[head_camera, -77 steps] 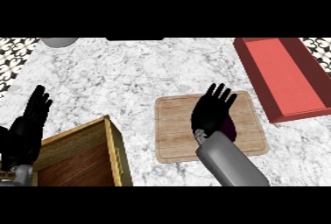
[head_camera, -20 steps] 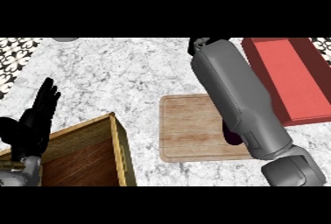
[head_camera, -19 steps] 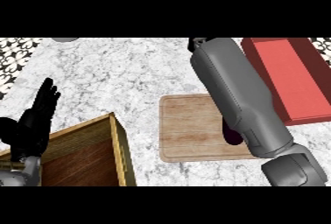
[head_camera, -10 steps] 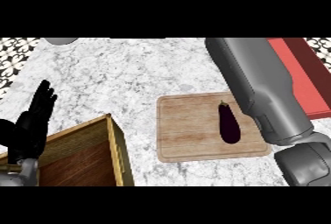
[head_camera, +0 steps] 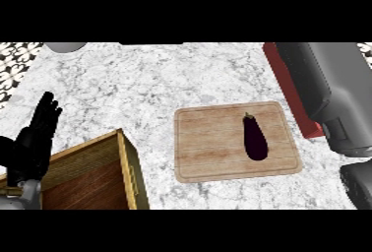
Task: Pick the sweet potato from the cutting board and place it in the cardboard box
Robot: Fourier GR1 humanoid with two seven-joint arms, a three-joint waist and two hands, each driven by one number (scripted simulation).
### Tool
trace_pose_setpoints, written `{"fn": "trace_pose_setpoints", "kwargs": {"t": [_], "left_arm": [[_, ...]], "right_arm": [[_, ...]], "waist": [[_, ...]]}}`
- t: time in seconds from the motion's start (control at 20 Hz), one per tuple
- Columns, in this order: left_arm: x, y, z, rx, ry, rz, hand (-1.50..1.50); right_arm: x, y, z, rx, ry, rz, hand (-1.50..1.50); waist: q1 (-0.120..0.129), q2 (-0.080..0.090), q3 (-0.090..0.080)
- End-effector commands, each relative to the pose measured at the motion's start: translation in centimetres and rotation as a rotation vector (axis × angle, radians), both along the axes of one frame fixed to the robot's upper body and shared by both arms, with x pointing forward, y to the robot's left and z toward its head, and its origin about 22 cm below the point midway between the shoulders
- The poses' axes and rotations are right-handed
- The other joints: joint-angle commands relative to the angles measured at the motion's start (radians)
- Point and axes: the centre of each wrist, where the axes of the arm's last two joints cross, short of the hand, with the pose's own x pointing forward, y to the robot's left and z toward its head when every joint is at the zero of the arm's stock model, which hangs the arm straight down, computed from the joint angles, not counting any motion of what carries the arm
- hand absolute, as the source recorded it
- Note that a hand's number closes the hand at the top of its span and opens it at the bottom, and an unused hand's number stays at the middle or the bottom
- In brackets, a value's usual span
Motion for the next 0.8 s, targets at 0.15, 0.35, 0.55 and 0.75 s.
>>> {"fn": "trace_pose_setpoints", "kwargs": {"t": [0.15, 0.35, 0.55, 0.75], "left_arm": [[-0.9, -3.0, -4.6, -0.072, 0.105, -0.004, 0.00], [-0.9, -1.9, -3.8, -0.076, 0.113, -0.002, 0.00], [-0.8, -2.5, -4.7, -0.061, 0.103, -0.016, 0.00], [0.1, -2.7, -4.1, -0.076, 0.108, -0.010, 0.00]], "right_arm": [[0.0, -6.4, -3.3, 0.072, -0.078, -0.079, 1.50], [-0.5, -11.0, -5.4, 0.095, -0.075, -0.100, 1.50], [-1.0, -14.5, -6.9, 0.051, 0.022, -0.161, 1.50], [-1.6, -16.2, -8.9, 0.211, -0.075, -0.223, -1.50]], "waist": [[-0.012, 0.020, -0.034], [-0.005, 0.018, -0.033], [-0.004, 0.025, -0.035], [0.000, 0.032, -0.033]]}}
